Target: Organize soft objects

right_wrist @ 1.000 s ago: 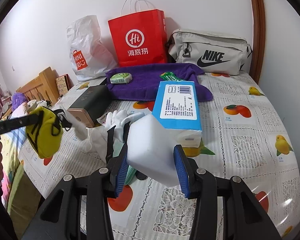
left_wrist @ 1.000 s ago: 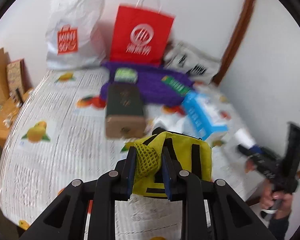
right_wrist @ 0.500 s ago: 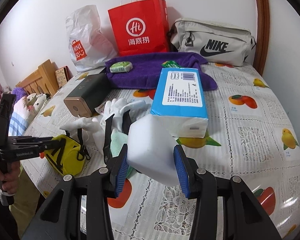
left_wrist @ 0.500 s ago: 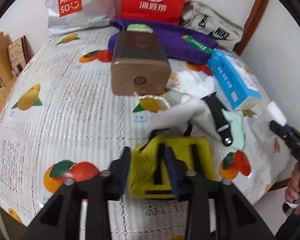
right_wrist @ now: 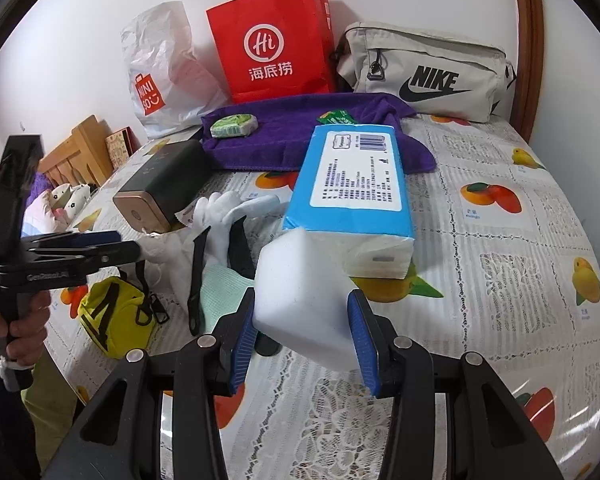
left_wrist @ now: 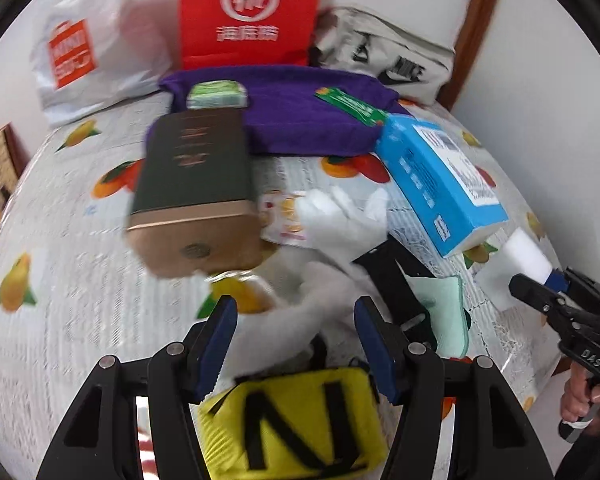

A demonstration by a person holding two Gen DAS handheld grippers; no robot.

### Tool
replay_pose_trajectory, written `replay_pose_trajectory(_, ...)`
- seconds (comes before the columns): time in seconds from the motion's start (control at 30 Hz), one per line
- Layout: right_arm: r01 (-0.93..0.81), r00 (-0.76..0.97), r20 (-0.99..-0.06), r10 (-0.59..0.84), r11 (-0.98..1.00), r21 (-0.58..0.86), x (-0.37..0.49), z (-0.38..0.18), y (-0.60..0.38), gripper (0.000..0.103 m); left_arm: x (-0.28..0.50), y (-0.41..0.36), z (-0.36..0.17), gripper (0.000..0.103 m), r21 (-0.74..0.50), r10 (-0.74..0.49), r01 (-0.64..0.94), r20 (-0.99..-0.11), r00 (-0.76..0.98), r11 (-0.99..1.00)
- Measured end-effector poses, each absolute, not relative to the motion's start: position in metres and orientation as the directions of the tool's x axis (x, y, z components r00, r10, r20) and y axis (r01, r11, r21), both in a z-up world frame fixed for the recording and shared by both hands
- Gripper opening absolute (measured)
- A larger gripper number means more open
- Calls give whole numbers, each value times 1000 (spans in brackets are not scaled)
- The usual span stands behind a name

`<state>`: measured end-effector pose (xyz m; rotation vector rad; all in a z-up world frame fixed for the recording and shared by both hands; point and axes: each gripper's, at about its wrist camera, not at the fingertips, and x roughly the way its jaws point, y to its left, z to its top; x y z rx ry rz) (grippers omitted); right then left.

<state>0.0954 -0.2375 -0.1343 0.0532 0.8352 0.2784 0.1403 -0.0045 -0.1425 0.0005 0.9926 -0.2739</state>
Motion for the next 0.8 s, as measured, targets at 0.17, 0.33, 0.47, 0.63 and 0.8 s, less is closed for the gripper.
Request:
replay_pose_trajectory(0.17, -226, 634, -725, 269, 961, 159, 97, -136, -241, 44, 150, -11, -152, 24, -87, -203, 241, -835, 512, 967)
replay_pose_trajectory(0.33, -224, 634, -724, 272, 961, 165, 99, -136, -243, 44, 148, 9, -127, 21, -141, -234, 203, -783, 577, 969)
replay_pose_trajectory(0.47, -230, 635, -723, 272, 960, 159, 99, -133, -243, 44, 144, 23, -102, 21, -134, -213, 171, -753, 623, 976)
replay_pose_trajectory(0.63, -237, 645, -712, 277, 959, 158, 97, -122, -245, 44, 146, 37, -85, 21, -128, -188, 138, -735, 651, 982)
replay_pose_trajectory(0.8, -281, 665, -681, 307, 948, 152, 94, -97, -243, 44, 152, 46, -77, 21, -125, -165, 108, -731, 662, 986)
